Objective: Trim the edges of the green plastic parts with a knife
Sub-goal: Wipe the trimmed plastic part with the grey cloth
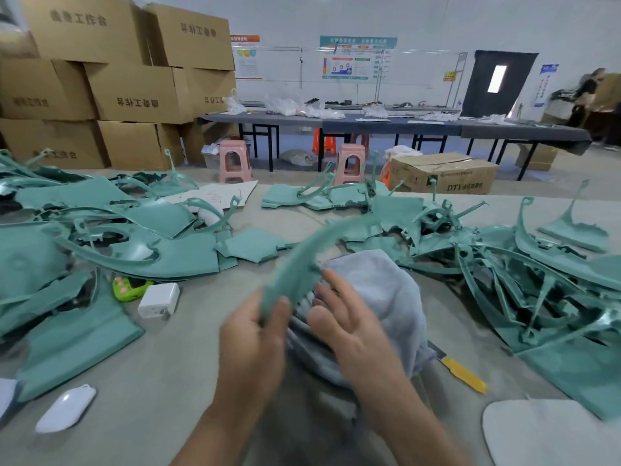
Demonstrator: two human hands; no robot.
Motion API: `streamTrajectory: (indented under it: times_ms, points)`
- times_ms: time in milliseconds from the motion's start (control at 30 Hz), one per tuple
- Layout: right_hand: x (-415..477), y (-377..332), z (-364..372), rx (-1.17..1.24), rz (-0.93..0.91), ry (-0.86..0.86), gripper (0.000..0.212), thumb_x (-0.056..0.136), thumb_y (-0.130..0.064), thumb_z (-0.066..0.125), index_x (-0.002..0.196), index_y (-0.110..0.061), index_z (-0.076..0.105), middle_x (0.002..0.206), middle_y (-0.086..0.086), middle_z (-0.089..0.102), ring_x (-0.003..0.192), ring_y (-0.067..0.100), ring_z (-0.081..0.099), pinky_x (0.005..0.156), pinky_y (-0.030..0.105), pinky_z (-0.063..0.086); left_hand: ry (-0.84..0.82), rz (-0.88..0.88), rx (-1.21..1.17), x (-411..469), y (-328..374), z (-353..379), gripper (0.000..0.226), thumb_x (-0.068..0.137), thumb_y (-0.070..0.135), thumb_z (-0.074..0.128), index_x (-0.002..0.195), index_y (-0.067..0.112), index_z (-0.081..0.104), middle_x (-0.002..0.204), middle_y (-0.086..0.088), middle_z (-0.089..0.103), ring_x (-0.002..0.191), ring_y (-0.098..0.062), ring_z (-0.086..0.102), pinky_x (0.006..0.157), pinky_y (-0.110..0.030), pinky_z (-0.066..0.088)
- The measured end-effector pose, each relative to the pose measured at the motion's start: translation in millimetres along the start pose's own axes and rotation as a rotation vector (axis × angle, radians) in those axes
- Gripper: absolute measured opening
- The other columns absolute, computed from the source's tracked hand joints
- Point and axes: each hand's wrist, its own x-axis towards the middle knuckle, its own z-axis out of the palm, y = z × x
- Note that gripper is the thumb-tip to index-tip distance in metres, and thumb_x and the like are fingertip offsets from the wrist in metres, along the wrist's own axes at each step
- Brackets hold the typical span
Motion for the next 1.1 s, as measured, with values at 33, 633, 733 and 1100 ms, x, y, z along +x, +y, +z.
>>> streamTrajectory:
  times_ms: [33, 633, 733, 1100]
  points:
    - [-0.9, 1.6, 4.4, -0.002, 0.016, -0.016, 0.043, 0.082, -0.021, 0.077, 0.118, -0.042, 0.063, 0.114, -0.016, 0.075, 0.111, 0.0, 0.068, 0.085, 0.016, 0.055, -0.17, 0.051, 0.055, -6.9, 1.4, 4.1, 0.041, 0.079, 0.03, 0.065, 0.118, 0.04, 0.072, 0.11, 0.018, 0.075, 0.101, -0.001, 0.07, 0.086, -0.022, 0.056]
    - [1.5, 8.7, -31.5, 0.417, 0.357, 0.109, 0.049, 0.069, -0.001, 0.072, 0.118, 0.0, 0.073, 0.116, 0.023, 0.073, 0.108, 0.041, 0.071, 0.089, 0.05, 0.06, -0.306, -0.589, -0.733, 5.5, 6.2, -1.3, 0.034, 0.074, 0.005, 0.072, 0.106, -0.006, 0.073, 0.111, -0.028, 0.072, 0.094, -0.038, 0.073, 0.076, -0.038, 0.062]
    - [3.0, 13.7, -35.2, 0.426, 0.366, 0.087, 0.049, 0.07, -0.003, 0.074, 0.119, 0.0, 0.072, 0.117, 0.022, 0.073, 0.108, 0.04, 0.071, 0.086, 0.048, 0.06, -0.303, -0.592, -0.743, 5.5, 5.0, -0.1, 0.034, 0.077, 0.007, 0.068, 0.108, -0.007, 0.072, 0.111, -0.028, 0.072, 0.094, -0.038, 0.073, 0.075, -0.038, 0.062]
    - [1.6, 13.4, 2.3, 0.122, 0.145, -0.004, 0.032, 0.098, -0.023, 0.068, 0.129, -0.022, 0.062, 0.117, -0.005, 0.076, 0.111, 0.012, 0.071, 0.09, 0.025, 0.058, -0.066, -0.086, -0.058, 3.6, -4.0, -1.7, 0.015, 0.086, 0.015, 0.069, 0.093, 0.025, 0.078, 0.083, 0.007, 0.077, 0.074, -0.008, 0.069, 0.069, -0.032, 0.057]
